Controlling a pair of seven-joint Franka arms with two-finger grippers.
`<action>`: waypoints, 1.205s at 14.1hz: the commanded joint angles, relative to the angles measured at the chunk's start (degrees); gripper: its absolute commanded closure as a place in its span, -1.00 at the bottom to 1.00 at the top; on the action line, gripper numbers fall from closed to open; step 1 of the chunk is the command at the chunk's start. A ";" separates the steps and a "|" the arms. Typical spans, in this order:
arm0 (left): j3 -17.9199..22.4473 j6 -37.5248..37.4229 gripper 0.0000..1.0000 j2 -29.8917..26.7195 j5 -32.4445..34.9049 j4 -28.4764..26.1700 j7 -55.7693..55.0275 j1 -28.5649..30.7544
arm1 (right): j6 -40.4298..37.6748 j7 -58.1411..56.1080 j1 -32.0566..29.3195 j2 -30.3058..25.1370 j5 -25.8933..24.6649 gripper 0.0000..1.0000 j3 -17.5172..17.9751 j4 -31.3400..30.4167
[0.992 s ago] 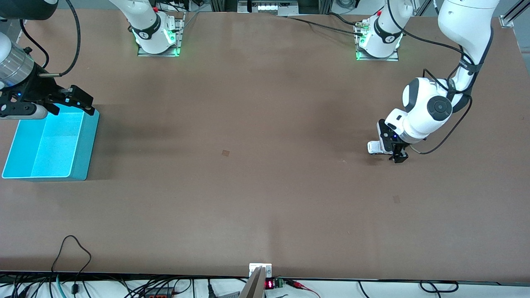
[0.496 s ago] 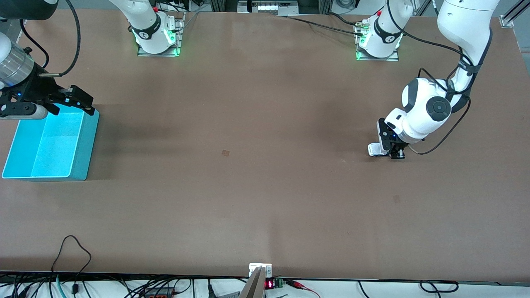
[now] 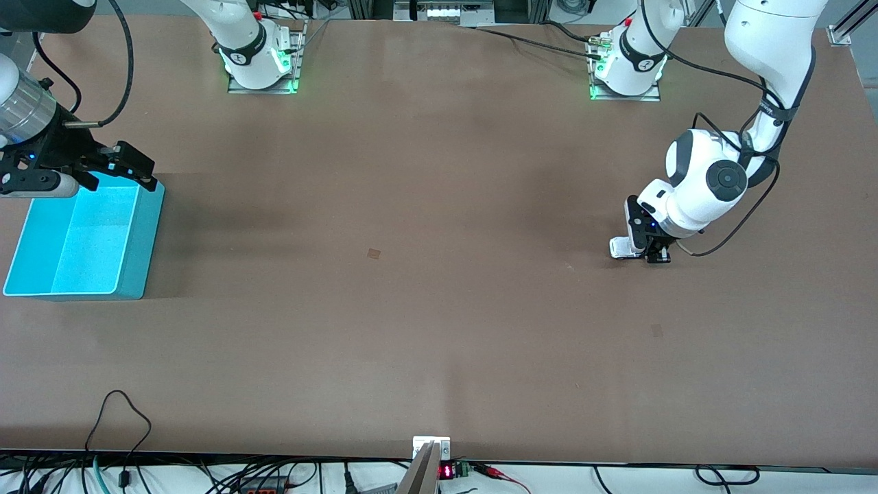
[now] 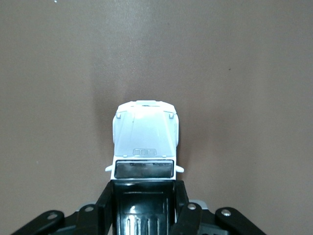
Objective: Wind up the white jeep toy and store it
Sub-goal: 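Close the left gripper on the jeep and press it onto the table, then drag the jeep backward along the table with the left gripper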
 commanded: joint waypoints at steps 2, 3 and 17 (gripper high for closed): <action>0.70 -0.93 0.76 3.47 0.71 0.44 3.44 4.13 | -0.73 0.17 -0.52 0.26 0.38 -1.00 0.50 1.03; 0.70 -0.93 0.76 4.17 0.71 0.71 5.10 5.63 | -0.73 0.17 -0.52 0.26 0.38 -1.00 0.50 1.03; 0.88 -0.75 0.71 7.43 0.80 5.80 21.99 19.35 | -0.47 0.25 -0.52 0.35 0.38 -1.00 0.50 1.03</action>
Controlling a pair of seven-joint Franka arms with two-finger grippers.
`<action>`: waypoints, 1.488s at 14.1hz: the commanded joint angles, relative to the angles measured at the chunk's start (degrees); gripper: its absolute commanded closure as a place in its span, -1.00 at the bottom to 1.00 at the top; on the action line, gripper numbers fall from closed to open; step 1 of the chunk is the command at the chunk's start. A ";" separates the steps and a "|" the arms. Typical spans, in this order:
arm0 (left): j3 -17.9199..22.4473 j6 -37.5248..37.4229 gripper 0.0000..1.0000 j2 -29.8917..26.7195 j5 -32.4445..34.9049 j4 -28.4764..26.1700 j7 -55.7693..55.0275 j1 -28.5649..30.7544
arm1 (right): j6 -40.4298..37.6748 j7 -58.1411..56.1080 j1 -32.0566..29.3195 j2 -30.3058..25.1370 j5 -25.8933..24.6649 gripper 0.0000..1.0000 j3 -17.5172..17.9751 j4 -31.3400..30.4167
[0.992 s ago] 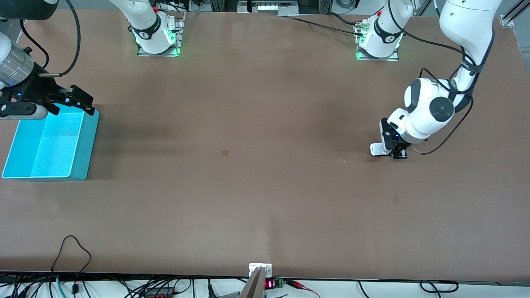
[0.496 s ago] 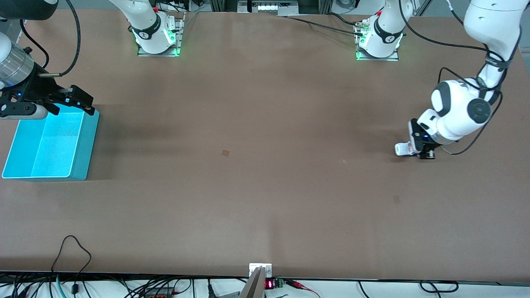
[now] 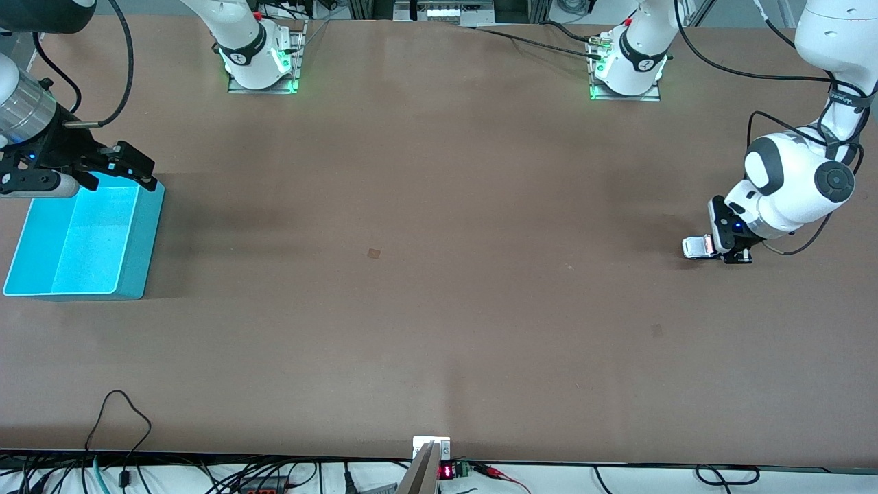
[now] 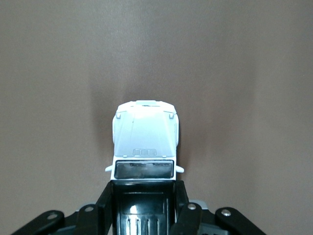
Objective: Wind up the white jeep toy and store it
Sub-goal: 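Drag the jeep backward along the table with the left gripper, then open the left gripper and lift it off the jeep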
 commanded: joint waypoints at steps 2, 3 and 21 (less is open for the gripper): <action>-0.09 0.79 -0.99 4.37 0.80 1.85 1.69 0.96 | -0.47 0.25 -0.52 0.35 0.38 -1.00 0.50 1.03; -0.09 0.71 -1.00 3.58 0.88 1.85 1.51 1.22 | -0.47 0.25 -0.52 0.35 0.38 -1.00 0.50 1.03; -8.51 -48.41 -1.00 -3.28 0.89 29.87 -39.31 -1.85 | -0.47 0.25 -0.52 0.35 0.20 -1.00 0.50 1.03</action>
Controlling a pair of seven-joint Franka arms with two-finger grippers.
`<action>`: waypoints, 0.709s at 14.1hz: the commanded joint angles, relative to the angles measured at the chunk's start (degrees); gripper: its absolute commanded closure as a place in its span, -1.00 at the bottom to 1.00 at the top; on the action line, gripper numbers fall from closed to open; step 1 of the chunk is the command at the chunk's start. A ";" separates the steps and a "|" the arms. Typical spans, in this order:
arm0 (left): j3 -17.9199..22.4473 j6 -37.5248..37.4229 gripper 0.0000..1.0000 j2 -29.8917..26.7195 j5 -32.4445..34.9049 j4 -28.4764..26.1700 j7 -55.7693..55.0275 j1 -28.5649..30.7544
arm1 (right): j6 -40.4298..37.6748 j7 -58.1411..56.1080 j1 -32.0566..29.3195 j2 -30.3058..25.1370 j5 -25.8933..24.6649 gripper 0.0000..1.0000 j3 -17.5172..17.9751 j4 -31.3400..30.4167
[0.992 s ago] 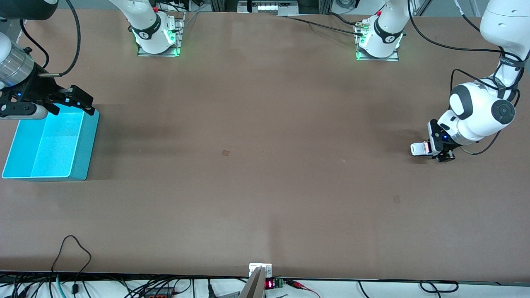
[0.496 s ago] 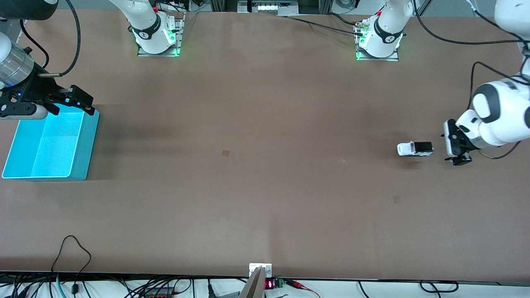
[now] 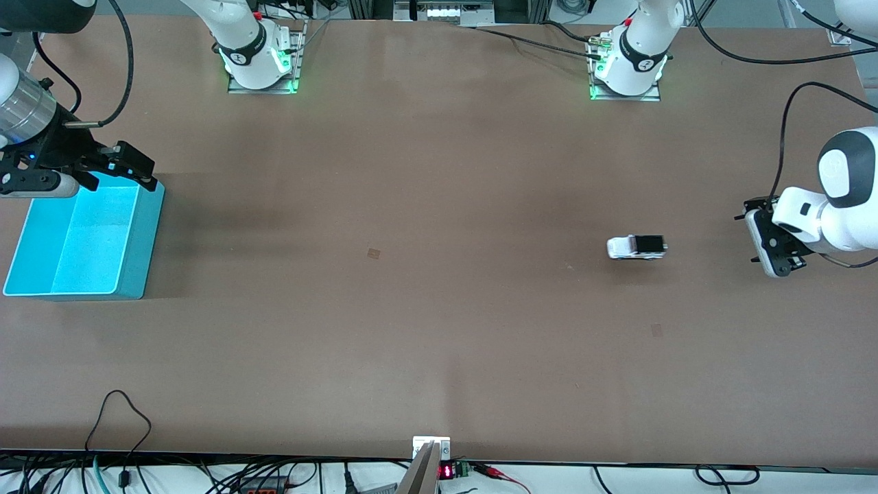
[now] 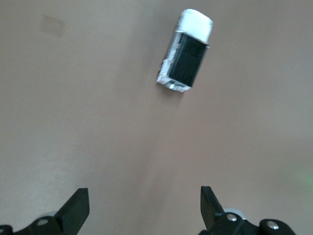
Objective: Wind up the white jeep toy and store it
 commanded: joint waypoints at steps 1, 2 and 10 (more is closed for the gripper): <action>-4.16 -7.12 -1.00 0.20 0.88 5.21 -13.82 -0.18 | -0.55 0.25 -0.43 0.34 0.20 -1.00 0.50 1.03; -5.22 -10.46 -1.00 0.28 0.97 8.28 -19.01 -0.18 | -0.47 0.25 -0.43 0.34 0.20 -1.00 0.50 1.03; -4.10 -16.31 -1.00 -9.27 0.98 12.37 -68.19 -10.80 | -0.47 -0.19 -0.52 0.26 0.20 -1.00 0.50 1.03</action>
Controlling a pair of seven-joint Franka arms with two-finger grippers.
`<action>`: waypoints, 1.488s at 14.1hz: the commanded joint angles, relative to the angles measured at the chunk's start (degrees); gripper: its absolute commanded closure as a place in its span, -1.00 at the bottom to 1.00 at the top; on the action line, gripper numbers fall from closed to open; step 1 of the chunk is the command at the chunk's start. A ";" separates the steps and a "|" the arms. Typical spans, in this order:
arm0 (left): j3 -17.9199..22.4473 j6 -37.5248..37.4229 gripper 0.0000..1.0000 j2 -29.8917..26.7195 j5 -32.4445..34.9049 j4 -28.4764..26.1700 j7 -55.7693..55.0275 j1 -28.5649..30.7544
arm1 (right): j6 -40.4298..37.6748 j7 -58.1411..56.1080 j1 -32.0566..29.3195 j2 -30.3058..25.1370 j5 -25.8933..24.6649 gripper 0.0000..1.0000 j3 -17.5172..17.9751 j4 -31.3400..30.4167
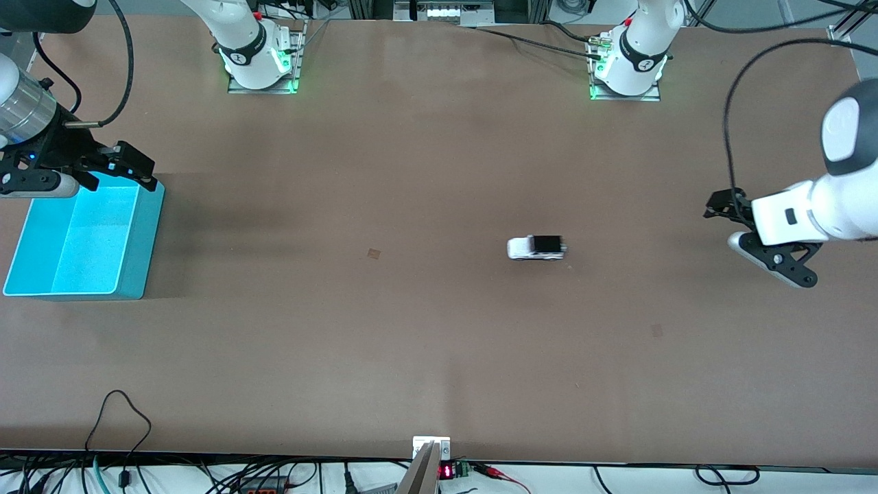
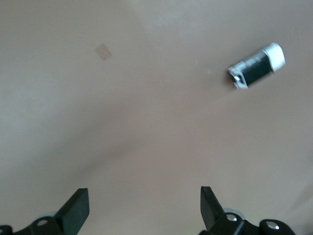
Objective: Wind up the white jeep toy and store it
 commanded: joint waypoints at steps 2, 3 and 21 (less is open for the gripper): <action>5.45 4.12 -1.00 -12.70 0.95 -8.37 -23.31 -6.80 | -0.47 0.08 -0.52 0.26 0.03 -1.00 0.50 1.02; 6.25 6.31 -1.00 -15.70 1.03 -10.58 -24.49 -7.25 | -0.47 0.08 -0.52 0.26 0.03 -1.00 0.50 1.02; 9.51 5.63 -1.00 -18.28 -1.25 -11.83 -16.85 -7.87 | -0.55 0.08 -0.52 0.34 0.03 -1.00 0.50 1.02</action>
